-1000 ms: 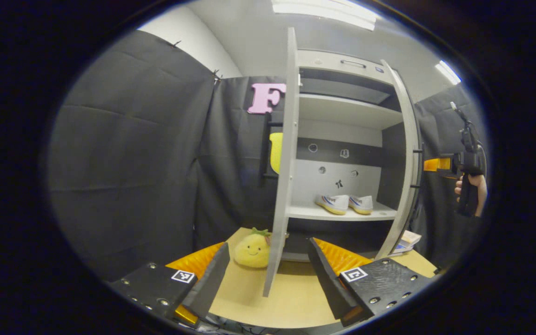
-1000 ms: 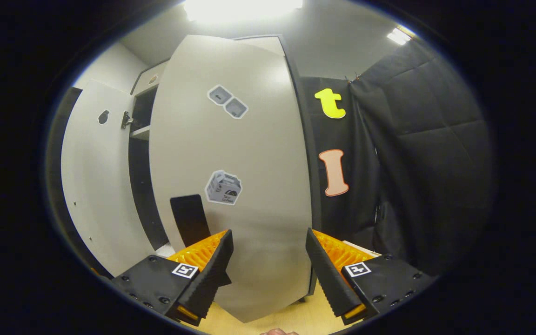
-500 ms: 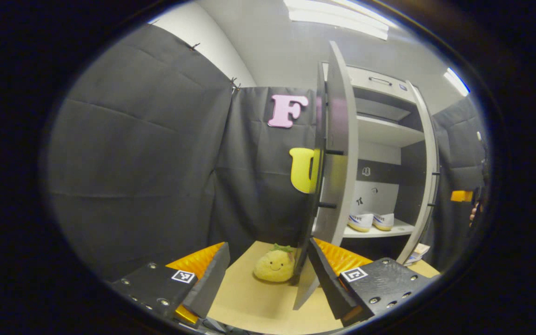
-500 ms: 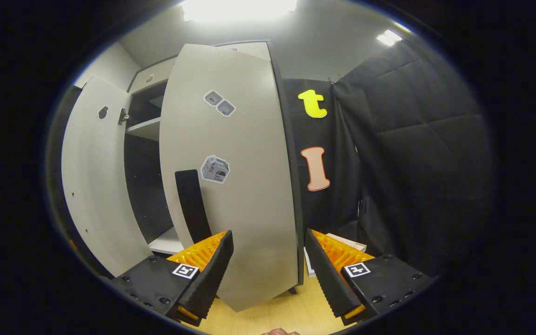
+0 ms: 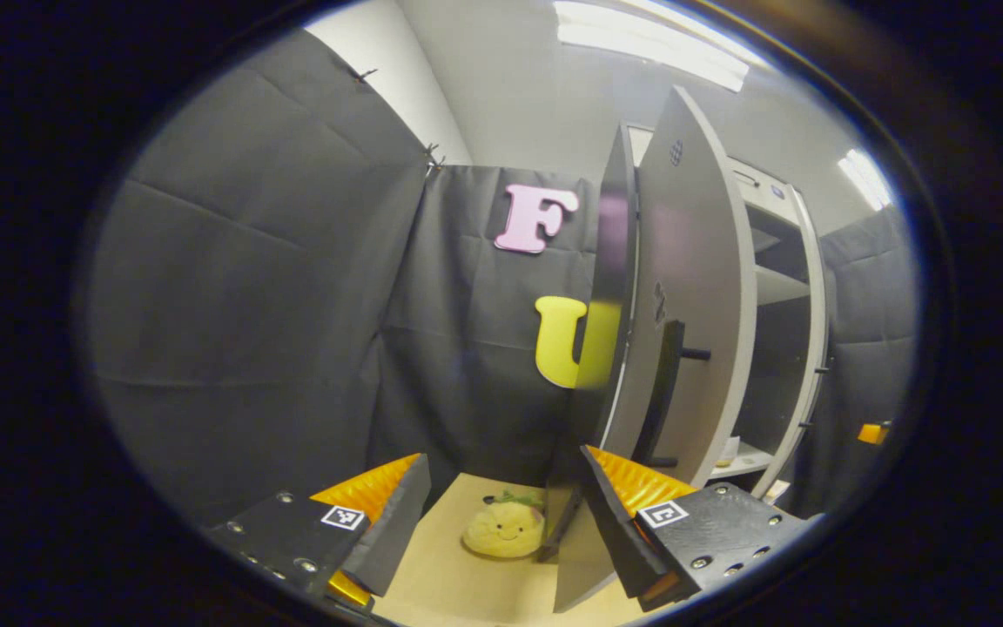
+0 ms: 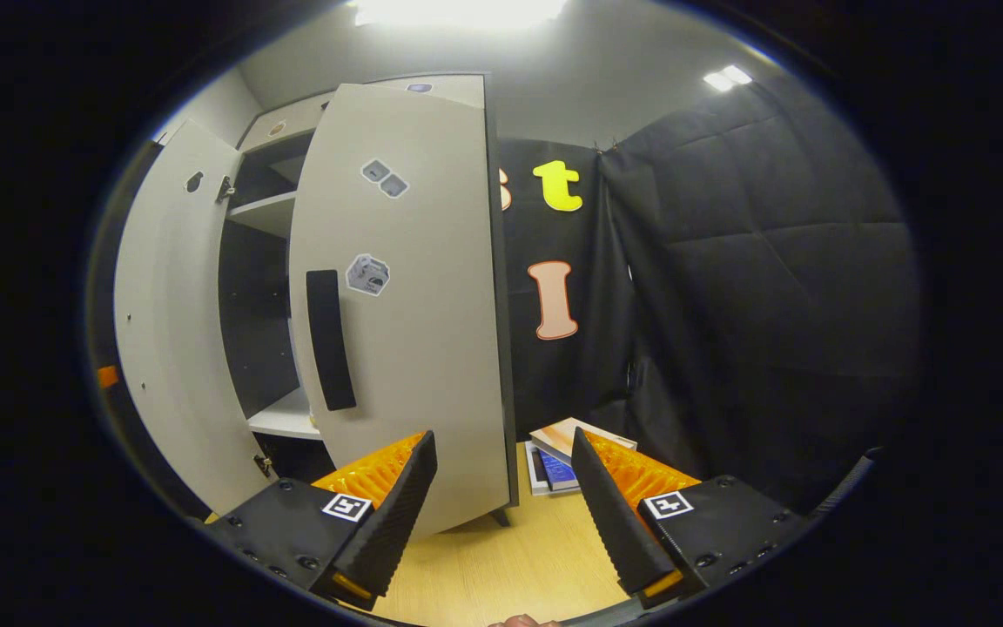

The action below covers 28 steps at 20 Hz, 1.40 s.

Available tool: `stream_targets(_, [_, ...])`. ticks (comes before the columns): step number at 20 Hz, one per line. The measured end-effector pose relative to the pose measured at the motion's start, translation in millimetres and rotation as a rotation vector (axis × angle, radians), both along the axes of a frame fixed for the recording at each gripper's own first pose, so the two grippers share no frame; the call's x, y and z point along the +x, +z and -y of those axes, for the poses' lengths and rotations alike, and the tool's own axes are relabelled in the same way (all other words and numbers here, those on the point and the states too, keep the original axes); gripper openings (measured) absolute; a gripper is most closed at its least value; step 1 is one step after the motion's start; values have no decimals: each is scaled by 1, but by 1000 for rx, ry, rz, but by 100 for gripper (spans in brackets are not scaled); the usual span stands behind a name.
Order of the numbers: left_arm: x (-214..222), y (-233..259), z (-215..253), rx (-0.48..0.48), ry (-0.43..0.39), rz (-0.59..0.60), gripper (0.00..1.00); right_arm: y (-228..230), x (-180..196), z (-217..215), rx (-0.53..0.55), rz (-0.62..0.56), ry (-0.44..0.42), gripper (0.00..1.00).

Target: Grab one shoe with the right hand and put it into the shoe cabinet, grab the other shoe with the left hand and put it into the shoe cabinet; then close the right door with the right hand and the left door with the left hand.

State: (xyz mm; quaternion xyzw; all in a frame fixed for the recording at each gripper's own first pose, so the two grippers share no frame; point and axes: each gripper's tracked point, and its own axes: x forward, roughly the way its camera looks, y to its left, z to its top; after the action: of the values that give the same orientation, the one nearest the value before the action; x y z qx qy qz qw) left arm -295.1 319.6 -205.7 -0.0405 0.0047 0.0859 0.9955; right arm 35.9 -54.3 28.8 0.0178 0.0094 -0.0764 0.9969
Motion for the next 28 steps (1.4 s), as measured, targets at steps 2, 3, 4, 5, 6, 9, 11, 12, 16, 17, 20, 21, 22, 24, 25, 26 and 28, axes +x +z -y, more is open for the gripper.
stream_targets(2, [21,9,0,-36,-43,4,98,0,-4,0,1,-3,-2,98])
stream_targets(3, [31,15,1,-56,-69,7,98,1,-6,0,0,0,-4,98])
stream_targets(4, [40,18,5,-61,-92,10,98,1,-8,1,-1,2,-9,98])
stream_targets(5, [46,21,7,-53,-114,8,98,1,-9,2,0,3,-12,98])
stream_targets(6, [52,25,9,-36,-129,3,98,0,-11,4,3,2,-17,98])
stream_targets(9, [64,32,23,-1,-175,-7,98,-4,-17,10,13,-6,-37,98])
stream_targets(11, [70,33,30,19,-195,-16,97,-6,-18,13,23,-13,-52,98])
stream_targets(12, [73,33,28,37,-183,-16,97,-8,-18,15,29,-16,-58,98])
stream_targets(16, [81,33,35,47,-210,-46,94,-6,-18,23,35,-10,-70,98])
stream_targets(17, [81,33,36,55,-213,-53,94,-8,-15,24,35,-14,-66,98])
stream_targets(20, [85,34,49,93,-240,-80,94,-14,-4,27,51,-30,-50,98])
stream_targets(21, [86,34,59,99,-249,-90,94,-16,0,28,60,-33,-43,98])
stream_targets(22, [86,34,71,104,-252,-98,93,-19,4,29,69,-38,-35,98])
stream_targets(24, [81,32,95,110,-244,-105,94,-24,12,36,75,-51,-19,98])
stream_targets(25, [81,31,105,113,-234,-106,95,-25,15,40,72,-58,-12,98])
stream_targets(26, [82,30,114,117,-220,-107,96,-24,18,48,65,-58,-9,98])
stream_targets(28, [85,27,133,126,-194,-105,94,-21,24,62,63,-51,-8,98])
